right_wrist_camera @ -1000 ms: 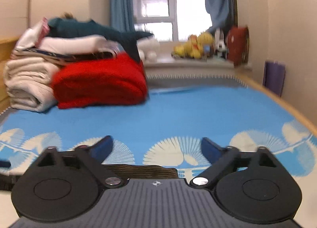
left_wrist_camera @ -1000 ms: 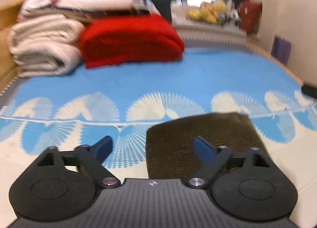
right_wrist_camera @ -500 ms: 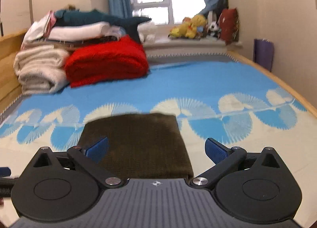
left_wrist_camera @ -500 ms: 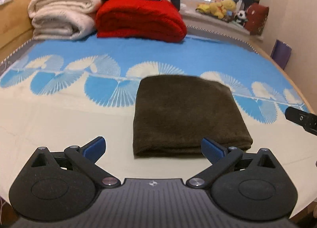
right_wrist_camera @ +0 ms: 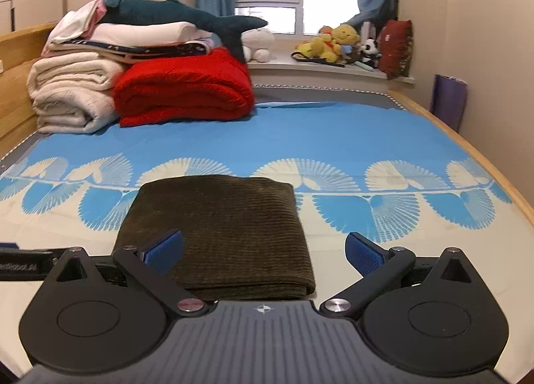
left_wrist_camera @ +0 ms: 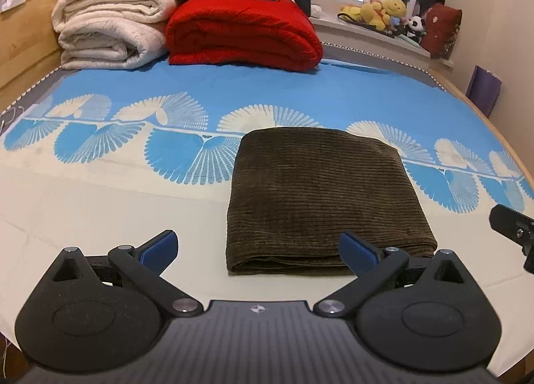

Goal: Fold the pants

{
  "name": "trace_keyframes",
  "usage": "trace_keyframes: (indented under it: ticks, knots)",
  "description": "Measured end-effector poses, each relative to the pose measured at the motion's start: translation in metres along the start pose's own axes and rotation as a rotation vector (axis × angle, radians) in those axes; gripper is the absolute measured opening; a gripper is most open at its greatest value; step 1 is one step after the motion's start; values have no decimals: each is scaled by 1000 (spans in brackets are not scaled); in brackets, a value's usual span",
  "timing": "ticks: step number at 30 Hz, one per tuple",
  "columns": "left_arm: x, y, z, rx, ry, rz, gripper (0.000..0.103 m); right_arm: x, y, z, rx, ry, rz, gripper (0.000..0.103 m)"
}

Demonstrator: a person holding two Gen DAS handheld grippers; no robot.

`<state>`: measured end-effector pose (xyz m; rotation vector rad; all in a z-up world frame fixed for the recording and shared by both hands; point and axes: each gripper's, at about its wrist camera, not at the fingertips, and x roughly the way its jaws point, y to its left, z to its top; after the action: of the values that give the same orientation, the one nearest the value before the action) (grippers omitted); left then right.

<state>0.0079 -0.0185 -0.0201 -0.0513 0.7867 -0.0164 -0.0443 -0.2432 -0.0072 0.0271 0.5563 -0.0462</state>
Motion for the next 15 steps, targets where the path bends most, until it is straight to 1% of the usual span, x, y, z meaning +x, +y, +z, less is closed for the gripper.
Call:
trace_keyframes:
  ticks: [3, 9, 15]
  knots:
    - [1, -2, -1, 11, 4, 1, 103, 2, 4, 0, -17, 4, -1, 102]
    - [1, -3, -2, 17, 11, -19, 103, 5, 8, 2, 1, 21, 2, 102]
    - [2, -4, -3, 20, 13, -22, 103, 10, 6, 3, 21, 38, 3, 102]
